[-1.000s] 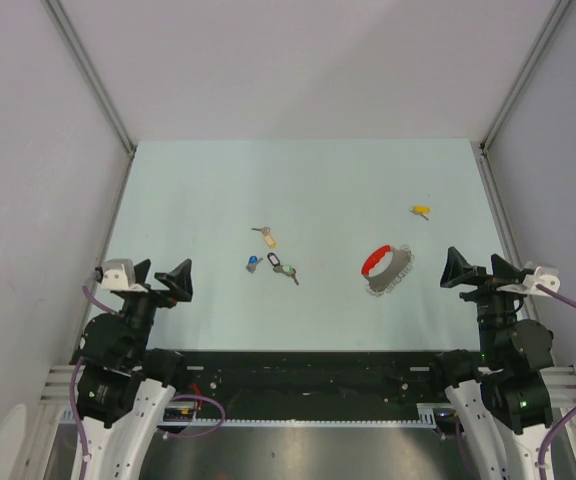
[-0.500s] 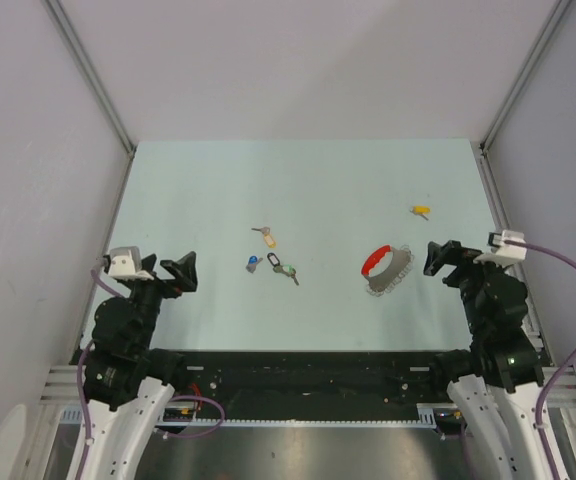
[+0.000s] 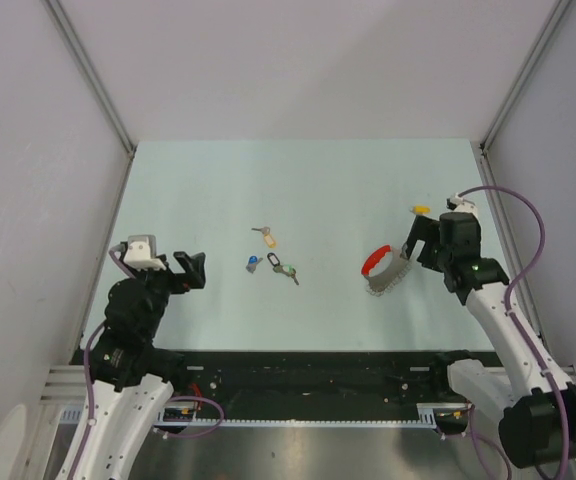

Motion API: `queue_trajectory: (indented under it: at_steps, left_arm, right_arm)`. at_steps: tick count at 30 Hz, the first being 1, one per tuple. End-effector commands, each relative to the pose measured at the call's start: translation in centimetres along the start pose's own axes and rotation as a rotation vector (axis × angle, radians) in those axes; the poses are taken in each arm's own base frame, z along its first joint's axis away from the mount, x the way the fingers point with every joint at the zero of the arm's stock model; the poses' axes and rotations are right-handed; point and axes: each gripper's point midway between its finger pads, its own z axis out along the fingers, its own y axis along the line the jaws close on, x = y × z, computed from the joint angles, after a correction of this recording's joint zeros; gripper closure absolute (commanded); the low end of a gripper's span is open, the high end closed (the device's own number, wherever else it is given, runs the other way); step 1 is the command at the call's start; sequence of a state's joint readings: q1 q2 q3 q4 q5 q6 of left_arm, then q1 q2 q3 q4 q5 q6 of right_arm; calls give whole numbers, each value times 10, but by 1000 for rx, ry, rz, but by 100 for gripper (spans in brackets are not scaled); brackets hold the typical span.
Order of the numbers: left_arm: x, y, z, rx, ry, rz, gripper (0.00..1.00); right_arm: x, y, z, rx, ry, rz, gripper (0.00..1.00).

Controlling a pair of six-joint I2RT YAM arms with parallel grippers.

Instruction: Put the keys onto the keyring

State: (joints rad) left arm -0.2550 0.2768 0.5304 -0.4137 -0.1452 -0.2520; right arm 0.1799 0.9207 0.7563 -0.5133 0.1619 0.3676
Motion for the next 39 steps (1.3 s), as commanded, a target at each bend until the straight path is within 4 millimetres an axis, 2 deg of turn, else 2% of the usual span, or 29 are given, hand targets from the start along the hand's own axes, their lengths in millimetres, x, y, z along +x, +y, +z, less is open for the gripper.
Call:
queue_trajectory:
  at_steps: [1,4,7,8,12,17,18,21,23,31,36,39]
  left_arm:
    - [-8,-7,-5,41,-44,17,0]
    - [-8,-9,-6,52,-51,22,0]
    - [-7,-15,-7,83,-49,28,0]
    - [-7,-17,-7,95,-47,30,0]
    - [-6,-19,-8,109,-46,34,0]
    - [-5,-20,-9,115,-45,36,0]
    - [-6,-20,-9,117,-46,35,0]
    - [-4,-21,-8,121,-37,37,0]
    - [-4,-22,-8,124,-36,37,0]
    - [-2,-22,-8,128,-26,38,0]
    - [-1,-24,-8,135,-24,40,0]
    - [-1,-24,-8,140,-26,40,0]
  right_arm:
    - [-4,8,10,-29,42,91,0]
    - [12,6,28,-3,115,53,0]
    - [30,10,46,2,188,20,0]
    - [32,16,49,-10,192,6,0]
    - [50,20,70,25,235,-40,1]
    - [69,26,84,43,272,-110,12]
    - [72,27,85,50,273,-128,17]
    - [80,22,89,92,286,-153,23]
    - [83,26,91,86,295,-156,28]
    - [108,33,96,98,361,-171,30]
    - [131,52,84,91,386,-248,31]
    - [146,76,70,43,387,-269,35]
